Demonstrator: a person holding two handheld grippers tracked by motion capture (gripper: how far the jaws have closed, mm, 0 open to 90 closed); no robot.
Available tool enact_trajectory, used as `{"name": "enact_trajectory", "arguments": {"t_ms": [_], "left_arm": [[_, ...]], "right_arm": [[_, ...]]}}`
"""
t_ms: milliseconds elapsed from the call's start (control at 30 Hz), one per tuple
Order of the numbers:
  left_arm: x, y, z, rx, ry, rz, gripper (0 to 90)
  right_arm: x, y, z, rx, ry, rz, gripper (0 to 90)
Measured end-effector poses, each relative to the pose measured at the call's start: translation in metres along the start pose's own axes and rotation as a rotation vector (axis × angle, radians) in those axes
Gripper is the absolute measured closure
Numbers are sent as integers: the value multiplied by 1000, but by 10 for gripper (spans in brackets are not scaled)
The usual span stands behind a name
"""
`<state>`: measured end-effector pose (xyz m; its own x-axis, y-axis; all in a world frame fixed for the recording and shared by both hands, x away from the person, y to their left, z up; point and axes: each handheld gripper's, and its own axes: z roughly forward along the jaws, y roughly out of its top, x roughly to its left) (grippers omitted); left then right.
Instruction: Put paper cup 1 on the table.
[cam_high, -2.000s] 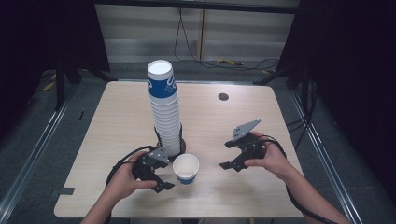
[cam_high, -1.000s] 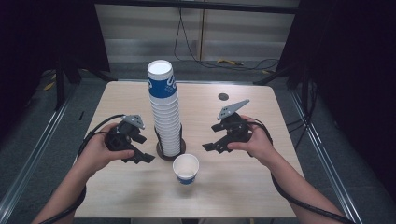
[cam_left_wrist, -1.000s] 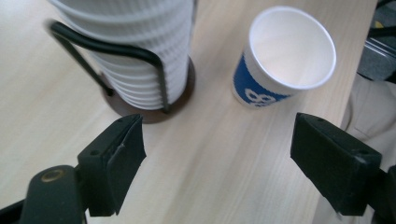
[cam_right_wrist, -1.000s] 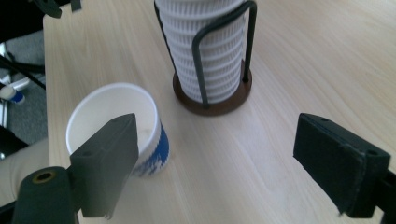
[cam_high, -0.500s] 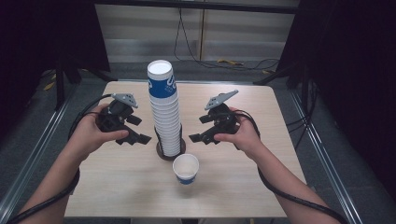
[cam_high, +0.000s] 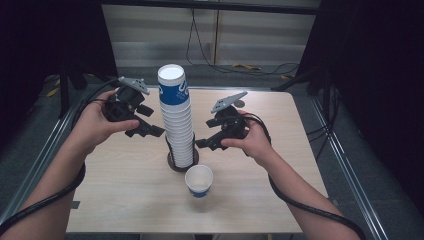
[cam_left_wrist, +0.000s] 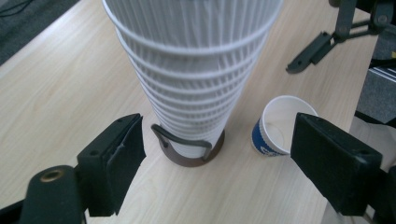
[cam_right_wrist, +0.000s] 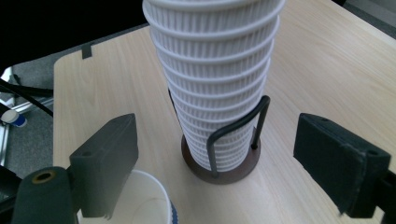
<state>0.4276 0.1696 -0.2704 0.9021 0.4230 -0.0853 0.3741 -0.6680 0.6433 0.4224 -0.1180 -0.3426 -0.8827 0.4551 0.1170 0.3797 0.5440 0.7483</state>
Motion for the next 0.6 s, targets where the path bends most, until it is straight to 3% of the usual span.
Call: {"name": "enact_trajectory", "arguments": {"t_ms": [200,267,400,467,600], "left_arm": [[0,13,-6,0,4,17,174],[0,16,-8,-20,5,-2,174],[1,21,-12,-13,14,15,174],[2,24,-14,-38,17,-8,174],[3,30,-18,-48,19,1,172]], "right_arm": [[3,9,1,-17,-3,-6,133],[5,12,1,-23,3,-7,133],[4,16,2,-33,-15,0,133],[4,16,3,-41,-10,12,132],[5,18,5,-49,-13,12,132]]}}
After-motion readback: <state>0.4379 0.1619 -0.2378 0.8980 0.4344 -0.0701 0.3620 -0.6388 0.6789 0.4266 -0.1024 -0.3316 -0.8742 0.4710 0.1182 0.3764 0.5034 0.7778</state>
